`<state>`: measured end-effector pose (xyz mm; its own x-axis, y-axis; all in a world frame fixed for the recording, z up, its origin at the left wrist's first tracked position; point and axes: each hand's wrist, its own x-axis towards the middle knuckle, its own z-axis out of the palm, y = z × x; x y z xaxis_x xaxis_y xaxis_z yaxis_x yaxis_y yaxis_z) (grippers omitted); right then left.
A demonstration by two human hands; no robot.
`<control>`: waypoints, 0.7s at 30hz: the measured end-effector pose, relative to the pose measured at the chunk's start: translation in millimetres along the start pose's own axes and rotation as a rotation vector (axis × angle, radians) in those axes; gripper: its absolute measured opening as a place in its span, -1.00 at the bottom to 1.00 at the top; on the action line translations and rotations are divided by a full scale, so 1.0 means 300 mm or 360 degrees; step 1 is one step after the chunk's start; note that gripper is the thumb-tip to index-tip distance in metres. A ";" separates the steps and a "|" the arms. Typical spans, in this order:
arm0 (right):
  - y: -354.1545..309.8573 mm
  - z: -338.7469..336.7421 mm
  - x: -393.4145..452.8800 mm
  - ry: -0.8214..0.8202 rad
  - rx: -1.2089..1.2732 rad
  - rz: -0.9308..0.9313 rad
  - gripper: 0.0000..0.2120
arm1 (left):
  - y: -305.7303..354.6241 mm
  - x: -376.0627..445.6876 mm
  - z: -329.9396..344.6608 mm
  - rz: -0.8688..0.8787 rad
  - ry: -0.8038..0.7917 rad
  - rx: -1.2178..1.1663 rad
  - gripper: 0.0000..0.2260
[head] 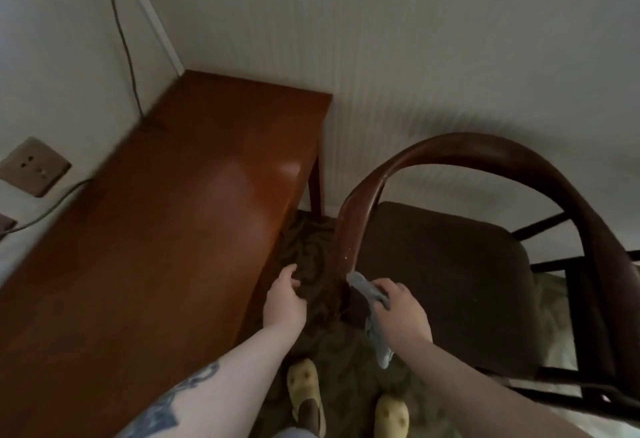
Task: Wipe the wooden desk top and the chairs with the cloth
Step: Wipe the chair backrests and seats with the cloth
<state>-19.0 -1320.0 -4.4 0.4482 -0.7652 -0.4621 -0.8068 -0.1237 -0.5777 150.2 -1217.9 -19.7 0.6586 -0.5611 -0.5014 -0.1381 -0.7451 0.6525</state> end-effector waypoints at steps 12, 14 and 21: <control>-0.045 0.219 -0.048 0.0281 -0.0374 -0.0020 -0.58 | -0.084 0.112 0.042 0.0426 -0.0436 0.0426 -0.59; -0.037 0.253 -0.058 0.0110 -0.0559 -0.0104 -0.55 | -0.111 0.119 0.063 0.0380 -0.0489 0.0440 -0.60; -0.052 0.246 0.072 0.0058 -0.0842 -0.0405 -0.47 | -0.128 0.115 0.106 0.0422 -0.0434 0.0294 -0.67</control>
<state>31.5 -1288.1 -55.1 0.6470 -0.6902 -0.3240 -0.7622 -0.5976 -0.2488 154.7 -1220.1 -80.0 0.3658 -0.7986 -0.4779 -0.4230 -0.6001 0.6790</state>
